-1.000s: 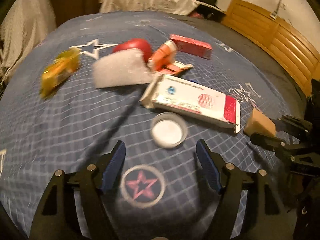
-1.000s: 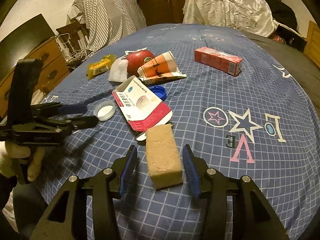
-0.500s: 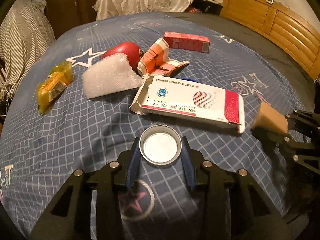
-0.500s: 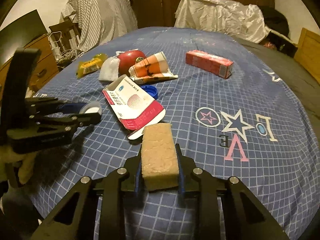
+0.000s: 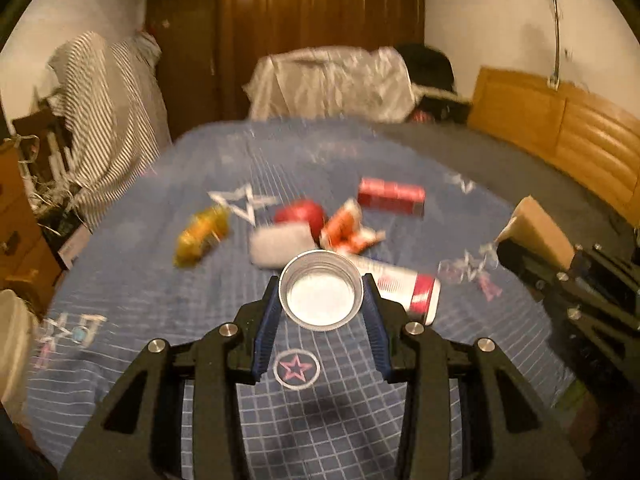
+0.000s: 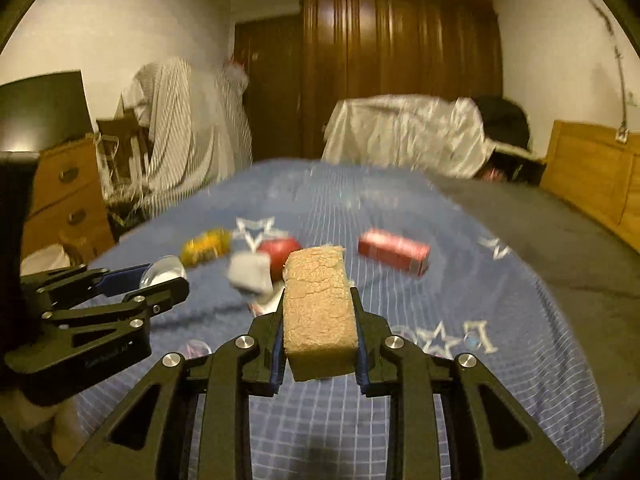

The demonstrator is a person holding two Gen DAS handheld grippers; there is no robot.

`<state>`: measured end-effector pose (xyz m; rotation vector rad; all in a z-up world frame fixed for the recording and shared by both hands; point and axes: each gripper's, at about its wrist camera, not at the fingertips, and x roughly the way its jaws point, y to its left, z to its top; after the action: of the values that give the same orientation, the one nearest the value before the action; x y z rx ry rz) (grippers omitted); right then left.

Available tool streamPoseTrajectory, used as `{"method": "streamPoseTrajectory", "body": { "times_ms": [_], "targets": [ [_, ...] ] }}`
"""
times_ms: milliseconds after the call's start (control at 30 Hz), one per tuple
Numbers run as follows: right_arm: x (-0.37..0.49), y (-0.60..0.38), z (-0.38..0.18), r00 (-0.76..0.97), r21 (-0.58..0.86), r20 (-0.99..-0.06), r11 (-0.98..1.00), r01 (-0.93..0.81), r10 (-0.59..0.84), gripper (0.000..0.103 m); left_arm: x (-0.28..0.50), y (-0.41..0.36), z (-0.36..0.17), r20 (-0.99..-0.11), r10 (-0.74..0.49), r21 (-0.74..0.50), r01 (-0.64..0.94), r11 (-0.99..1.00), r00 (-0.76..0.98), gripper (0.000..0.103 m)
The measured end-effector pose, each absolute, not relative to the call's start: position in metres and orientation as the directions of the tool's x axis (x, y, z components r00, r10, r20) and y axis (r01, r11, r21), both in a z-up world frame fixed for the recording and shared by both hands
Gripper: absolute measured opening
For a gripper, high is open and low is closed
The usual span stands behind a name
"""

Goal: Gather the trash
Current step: 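Carry the sponge and plastic cup with both tools to the bucket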

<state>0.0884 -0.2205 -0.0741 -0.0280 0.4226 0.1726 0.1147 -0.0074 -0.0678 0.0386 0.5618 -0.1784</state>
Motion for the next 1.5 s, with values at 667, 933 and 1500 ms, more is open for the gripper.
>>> {"method": "streamPoseTrajectory", "body": {
  "times_ms": [667,933,1500],
  "targets": [
    [0.049,-0.187,-0.018,0.941,-0.031,-0.301,0.985,-0.170,0.153,0.028,0.075,0.006,-0.020,-0.408,-0.107,-0.002,0.116,0.993,0.907,0.038],
    [0.063,-0.149,-0.007,0.928,-0.040,-0.303,0.969,-0.242,0.219,0.028,0.075,0.040,-0.014,-0.399,-0.042,-0.010,0.041,0.999,0.916,0.038],
    [0.110,0.032,0.038,0.812,-0.004,-0.343,0.864,-0.504,0.472,0.028,0.071,0.193,0.009,-0.408,0.203,-0.033,-0.237,0.971,0.890,0.038]
  ]
}}
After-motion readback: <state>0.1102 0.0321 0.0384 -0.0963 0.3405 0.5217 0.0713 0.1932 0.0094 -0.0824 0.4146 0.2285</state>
